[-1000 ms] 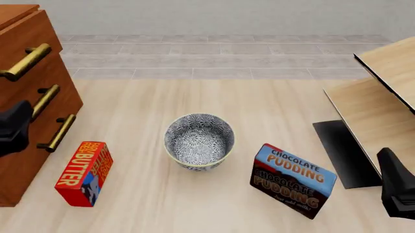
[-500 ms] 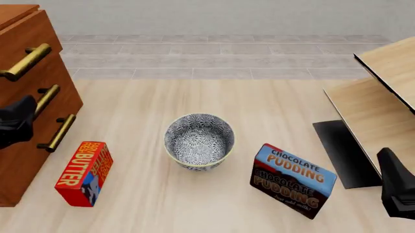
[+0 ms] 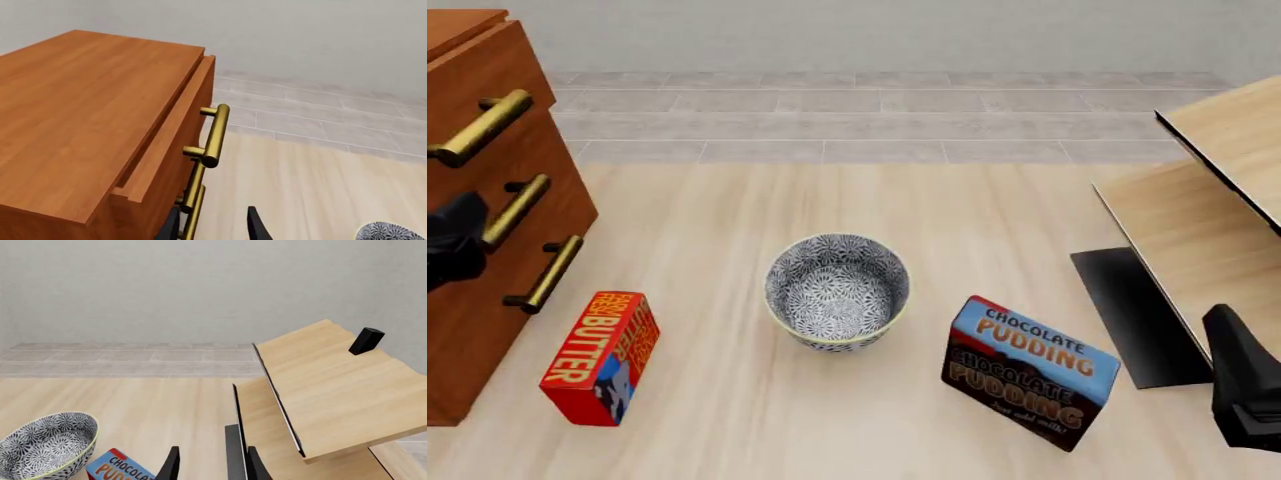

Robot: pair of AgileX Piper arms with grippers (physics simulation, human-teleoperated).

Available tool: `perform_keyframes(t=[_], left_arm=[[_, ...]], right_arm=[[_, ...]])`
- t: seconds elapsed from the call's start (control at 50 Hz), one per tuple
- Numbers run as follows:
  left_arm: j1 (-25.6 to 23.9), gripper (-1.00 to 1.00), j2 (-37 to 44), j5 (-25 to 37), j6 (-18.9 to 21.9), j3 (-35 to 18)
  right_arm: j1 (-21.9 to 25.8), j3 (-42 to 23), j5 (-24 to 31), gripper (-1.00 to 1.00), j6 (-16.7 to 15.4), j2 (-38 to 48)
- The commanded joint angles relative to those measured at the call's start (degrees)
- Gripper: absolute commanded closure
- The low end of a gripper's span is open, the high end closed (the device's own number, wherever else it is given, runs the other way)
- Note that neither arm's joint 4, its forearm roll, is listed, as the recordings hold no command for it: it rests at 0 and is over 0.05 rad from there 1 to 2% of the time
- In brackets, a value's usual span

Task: Close the top drawer of the cabinet and put the bowl on top of it.

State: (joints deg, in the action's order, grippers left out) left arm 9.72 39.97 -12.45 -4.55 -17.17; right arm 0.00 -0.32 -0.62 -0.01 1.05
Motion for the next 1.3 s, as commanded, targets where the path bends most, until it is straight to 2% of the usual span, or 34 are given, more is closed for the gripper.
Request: perform_keyframes(t=[0.02, 0.68, 1.3], left_arm=[[2.28, -1.00, 2.09, -1.47, -0.35, -0.45], [8.44, -1.00, 6.79, -5.77, -1.29, -0.70], [10.44, -1.00, 8.75, -8.22, -0.91, -0.82]], right_arm=[[0.00, 0.02, 0.23, -1.00, -0.01, -0.28], [0.00, 0.02, 0.23, -1.00, 0.00, -0.29], [0.00, 0.02, 0.23, -1.00, 0.00, -0.29]])
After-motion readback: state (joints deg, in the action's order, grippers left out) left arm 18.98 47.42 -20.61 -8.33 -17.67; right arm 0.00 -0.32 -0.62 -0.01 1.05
